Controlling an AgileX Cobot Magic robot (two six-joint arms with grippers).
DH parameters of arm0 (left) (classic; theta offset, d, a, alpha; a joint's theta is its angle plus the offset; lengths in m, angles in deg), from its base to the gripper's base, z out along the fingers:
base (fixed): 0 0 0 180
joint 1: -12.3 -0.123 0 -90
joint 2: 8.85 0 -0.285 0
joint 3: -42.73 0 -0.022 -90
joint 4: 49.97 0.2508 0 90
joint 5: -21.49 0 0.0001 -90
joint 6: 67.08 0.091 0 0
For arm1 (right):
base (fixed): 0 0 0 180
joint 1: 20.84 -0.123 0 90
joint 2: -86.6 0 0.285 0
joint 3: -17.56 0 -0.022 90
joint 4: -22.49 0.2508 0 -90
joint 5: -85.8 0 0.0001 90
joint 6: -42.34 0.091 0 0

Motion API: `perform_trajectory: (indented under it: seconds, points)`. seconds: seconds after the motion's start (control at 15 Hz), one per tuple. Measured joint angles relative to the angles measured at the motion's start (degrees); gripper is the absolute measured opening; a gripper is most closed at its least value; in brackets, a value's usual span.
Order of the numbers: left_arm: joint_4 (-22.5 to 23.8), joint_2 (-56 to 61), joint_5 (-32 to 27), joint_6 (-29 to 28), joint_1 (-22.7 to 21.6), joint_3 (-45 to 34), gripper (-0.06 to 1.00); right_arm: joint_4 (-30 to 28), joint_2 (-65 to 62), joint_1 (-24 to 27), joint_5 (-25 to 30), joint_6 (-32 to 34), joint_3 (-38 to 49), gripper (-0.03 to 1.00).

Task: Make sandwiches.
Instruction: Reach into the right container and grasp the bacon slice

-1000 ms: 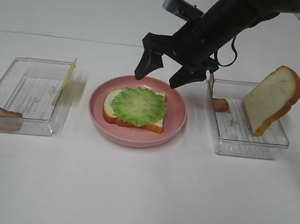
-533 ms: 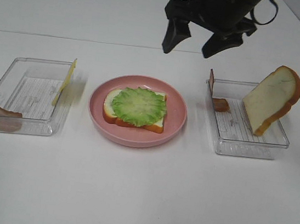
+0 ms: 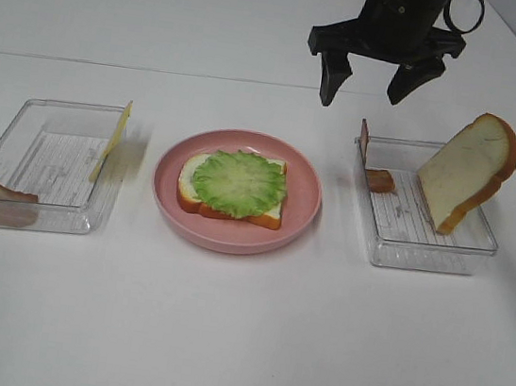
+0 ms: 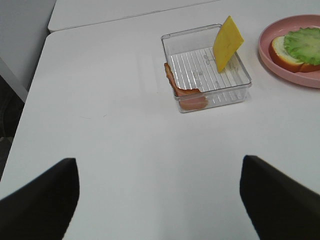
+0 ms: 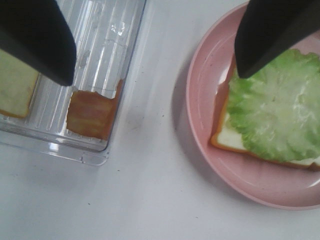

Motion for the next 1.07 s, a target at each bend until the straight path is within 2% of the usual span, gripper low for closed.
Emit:
perform_trajectory:
  seconds: [0.2,0.4,0.53,0.8,0.93,1.07]
  points:
    - [0.0,0.0,0.0,0.0,0.0,0.0,0.8,2.6,3.3,3.6,0.2,0.6,-1.4,0.83]
    - [0.0,0.0,0.0,0.0,0.0,0.0,0.8,4.2,5.0,3.8,0.0,0.6,-1.4,0.83]
    - [0.0,0.0,0.0,0.0,0.0,0.0,0.8,5.4,6.8,3.8,-2.6,0.6,-1.4,0.8]
    - [0.0,0.0,0.0,0.0,0.0,0.0,0.8,5.7,9.1,3.8,-2.8,0.6,-1.4,0.78]
    - [0.0,0.0,0.0,0.0,0.0,0.0,0.8,5.7,9.2,3.8,-3.3,0.6,-1.4,0.76]
    - [0.0,0.0,0.0,0.0,0.0,0.0,0.8,5.6,9.2,3.8,-3.7,0.7,-1.4,0.68]
